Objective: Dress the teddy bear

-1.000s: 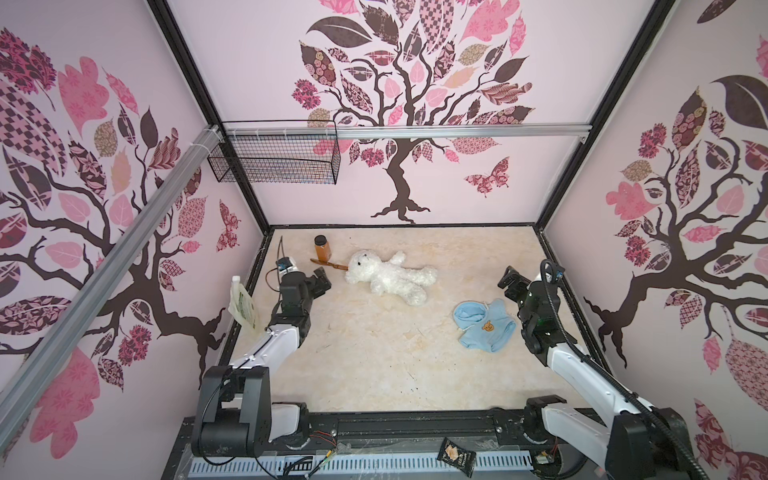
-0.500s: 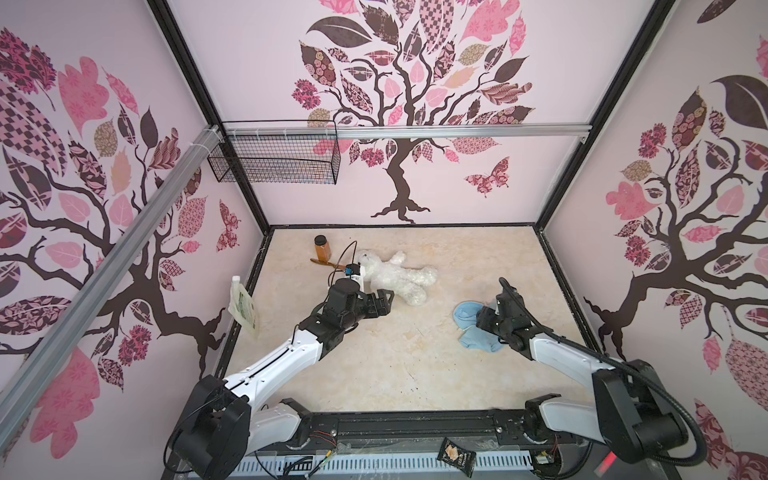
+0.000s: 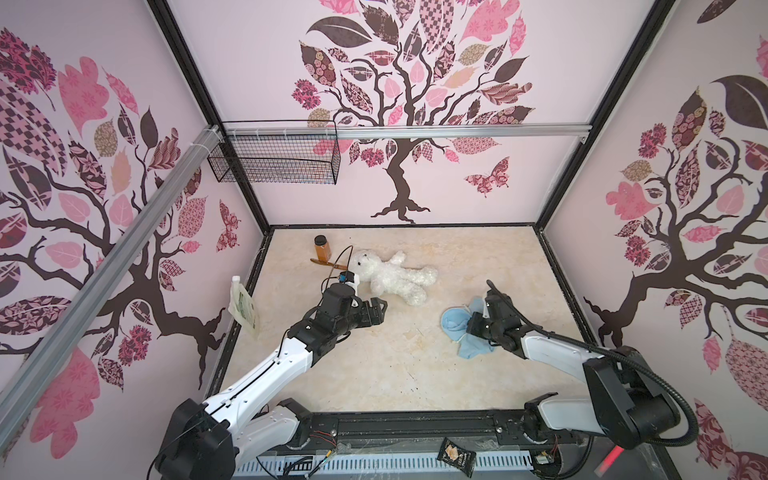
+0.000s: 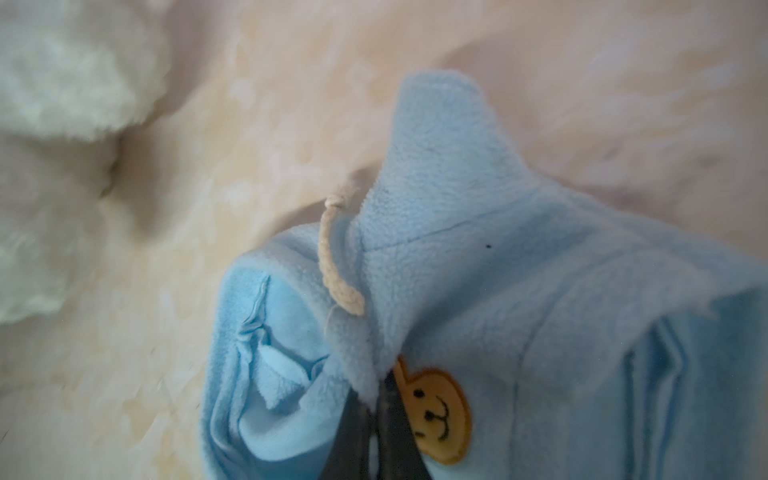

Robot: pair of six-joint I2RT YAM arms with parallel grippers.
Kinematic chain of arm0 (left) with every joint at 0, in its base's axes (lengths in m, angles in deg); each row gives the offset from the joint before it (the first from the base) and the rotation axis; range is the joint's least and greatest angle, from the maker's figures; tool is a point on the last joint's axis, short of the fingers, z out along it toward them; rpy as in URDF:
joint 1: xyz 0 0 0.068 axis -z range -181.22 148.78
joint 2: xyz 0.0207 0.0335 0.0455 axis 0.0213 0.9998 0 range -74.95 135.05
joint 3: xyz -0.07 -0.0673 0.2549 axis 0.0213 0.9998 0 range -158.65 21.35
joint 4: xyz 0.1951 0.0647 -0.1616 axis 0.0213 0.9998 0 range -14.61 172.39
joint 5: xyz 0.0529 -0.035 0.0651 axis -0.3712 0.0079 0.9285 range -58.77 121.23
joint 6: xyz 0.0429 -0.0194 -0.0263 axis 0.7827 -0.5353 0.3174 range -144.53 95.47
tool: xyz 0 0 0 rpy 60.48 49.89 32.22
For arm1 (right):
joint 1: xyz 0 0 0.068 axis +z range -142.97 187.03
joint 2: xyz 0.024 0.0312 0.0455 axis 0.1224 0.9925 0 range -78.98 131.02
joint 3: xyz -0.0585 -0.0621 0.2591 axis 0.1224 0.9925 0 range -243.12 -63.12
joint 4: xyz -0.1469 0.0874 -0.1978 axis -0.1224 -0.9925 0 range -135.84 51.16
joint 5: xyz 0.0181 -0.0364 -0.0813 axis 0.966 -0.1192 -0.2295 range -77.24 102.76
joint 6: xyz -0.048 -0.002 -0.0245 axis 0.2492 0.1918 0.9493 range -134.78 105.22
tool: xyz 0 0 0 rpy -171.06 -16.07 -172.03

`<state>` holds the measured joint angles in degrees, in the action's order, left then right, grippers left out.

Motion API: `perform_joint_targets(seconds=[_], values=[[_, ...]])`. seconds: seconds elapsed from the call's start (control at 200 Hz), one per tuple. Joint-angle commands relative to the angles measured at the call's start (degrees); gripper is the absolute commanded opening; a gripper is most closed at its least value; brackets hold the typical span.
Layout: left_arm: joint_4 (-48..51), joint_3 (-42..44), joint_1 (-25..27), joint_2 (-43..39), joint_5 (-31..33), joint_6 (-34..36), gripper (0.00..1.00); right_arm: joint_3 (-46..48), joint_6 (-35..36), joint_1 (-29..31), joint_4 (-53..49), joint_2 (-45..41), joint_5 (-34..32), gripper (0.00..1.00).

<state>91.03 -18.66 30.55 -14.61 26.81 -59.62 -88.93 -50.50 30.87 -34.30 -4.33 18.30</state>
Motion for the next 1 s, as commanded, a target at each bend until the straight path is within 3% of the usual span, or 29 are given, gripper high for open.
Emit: perform_joint_targets(seconds=[0.0, 0.14, 0.25, 0.43, 0.565, 0.66, 0.735, 0.865, 0.995], values=[[5.8, 1.54, 0.07, -3.85, -0.03, -1.0, 0.9, 0.26, -9.12, 8.65, 2.18, -2.58, 3.43, 0.06], [8.69, 2.95, 0.09, -7.99, 0.92, -2.39, 0.9, -4.67, -14.02, 18.6, 11.78, 4.97, 4.07, 0.11], [10.07, 2.15, 0.06, -8.82, 1.96, -2.56, 0.9, -10.62, -13.8, 20.29, 15.61, 10.54, 8.44, 0.21], [9.04, 0.81, 0.55, -5.96, -5.47, -3.51, 0.88, -14.27, -3.8, 20.2, 5.94, 4.8, 5.71, 0.48], [5.3, 1.45, 6.13, -2.85, -4.19, -3.21, 0.86, -11.3, 3.37, 16.68, -2.73, -3.11, -1.31, 0.6], [3.71, 0.09, 11.05, 2.43, -0.02, -1.4, 0.82, -7.24, 4.16, 9.46, -3.44, -7.45, 0.89, 0.64], [2.97, -1.64, 13.06, 8.41, 1.2, -0.2, 0.7, -5.77, 4.32, 5.33, -3.82, -9.01, 2.75, 0.65], [0.63, -4.32, 14.42, 17.47, 1.3, 1.56, 0.54, -6.36, 5.75, 4.74, -3.86, -8.28, 3.54, 0.67], [-2.84, -6.32, 14.91, 23.37, 0.51, 3.68, 0.51, -5.97, 5.43, 4.79, -2.53, -5.72, 5.3, 0.68]])
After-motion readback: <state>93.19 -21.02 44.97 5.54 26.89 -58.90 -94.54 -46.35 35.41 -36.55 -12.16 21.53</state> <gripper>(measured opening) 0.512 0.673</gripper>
